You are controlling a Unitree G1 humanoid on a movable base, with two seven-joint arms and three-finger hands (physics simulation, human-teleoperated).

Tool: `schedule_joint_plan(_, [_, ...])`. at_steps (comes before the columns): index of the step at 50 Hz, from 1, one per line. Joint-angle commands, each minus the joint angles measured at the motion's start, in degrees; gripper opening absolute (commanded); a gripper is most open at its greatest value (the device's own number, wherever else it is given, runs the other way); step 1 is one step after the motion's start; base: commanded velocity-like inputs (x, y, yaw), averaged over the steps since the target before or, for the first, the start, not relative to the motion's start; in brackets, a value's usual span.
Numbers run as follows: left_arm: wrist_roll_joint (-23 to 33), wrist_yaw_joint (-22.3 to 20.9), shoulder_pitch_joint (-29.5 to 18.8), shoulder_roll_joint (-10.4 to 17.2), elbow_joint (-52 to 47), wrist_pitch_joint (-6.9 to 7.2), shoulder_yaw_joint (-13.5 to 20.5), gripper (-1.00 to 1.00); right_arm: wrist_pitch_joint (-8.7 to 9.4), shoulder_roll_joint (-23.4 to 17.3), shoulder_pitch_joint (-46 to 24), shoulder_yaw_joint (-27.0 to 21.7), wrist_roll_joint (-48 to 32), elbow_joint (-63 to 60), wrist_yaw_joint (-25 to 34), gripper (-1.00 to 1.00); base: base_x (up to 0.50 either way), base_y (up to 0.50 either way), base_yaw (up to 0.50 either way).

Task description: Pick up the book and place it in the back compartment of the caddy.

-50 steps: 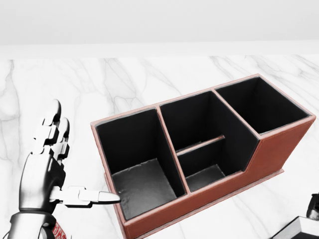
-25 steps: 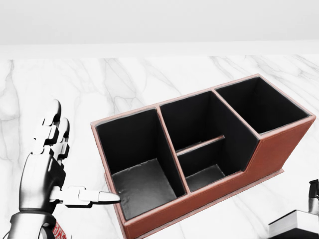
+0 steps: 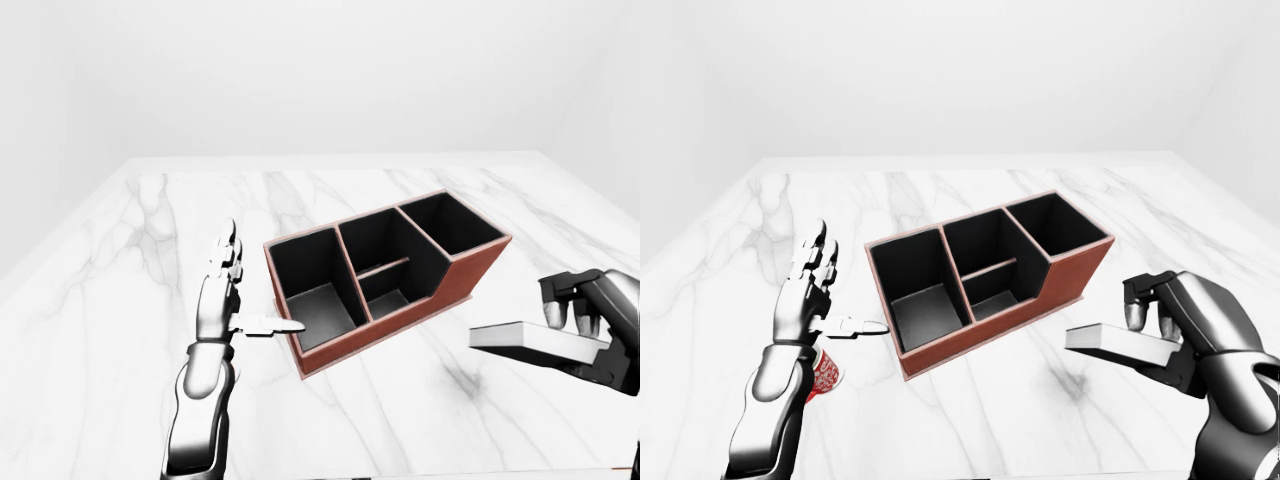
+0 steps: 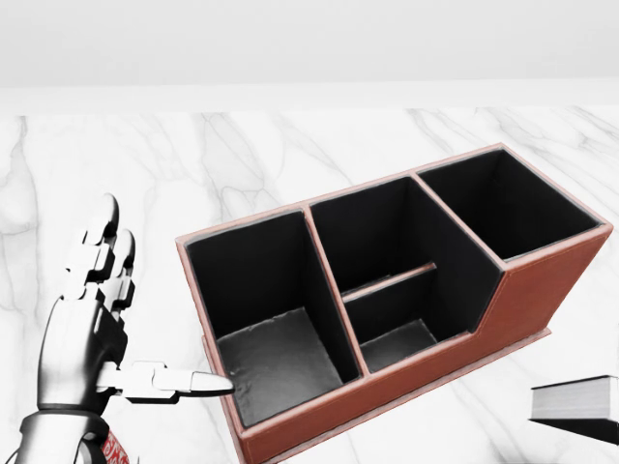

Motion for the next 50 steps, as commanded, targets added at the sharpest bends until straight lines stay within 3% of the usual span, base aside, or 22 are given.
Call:
schedule_joint_plan(1, [0.0,0.0,0.0,0.0,0.2,0.0,0.0,1.0,2.3,-0.1,-1.1,-2.5,3.1,-7.2,0.0,-1.0,0.0,0.0,0.0])
schedule_joint_plan(12, [0.1,0.0,0.0,0.0,0.1,0.0,-0.1,1.0,2.06,0.0,-1.0,-3.5,5.5,-10.5,0.0,-1.0,0.0,0.0,0.0])
schedule_joint_plan(25, [0.2,0.1,0.1,-0.1,0.8,0.0,-0.3,1.0,4.42,0.1,-2.6,-2.0,7.5,-17.7,0.0,-1.0,0.0,0.0,0.0])
schedule_joint_plan(30, [0.2,0.1,0.2,-0.1,0.6,0.0,-0.4,1.0,6.07,-0.4,-3.8,-0.7,7.4,-19.7,0.0,-1.0,0.0,0.0,0.0])
schedule_joint_plan(50, [0.4,0.1,0.4,-0.2,0.9,0.0,-0.6,1.0,6.07,-0.2,-7.3,7.8,3.1,-21.7,0.0,-1.0,0.0,0.0,0.0])
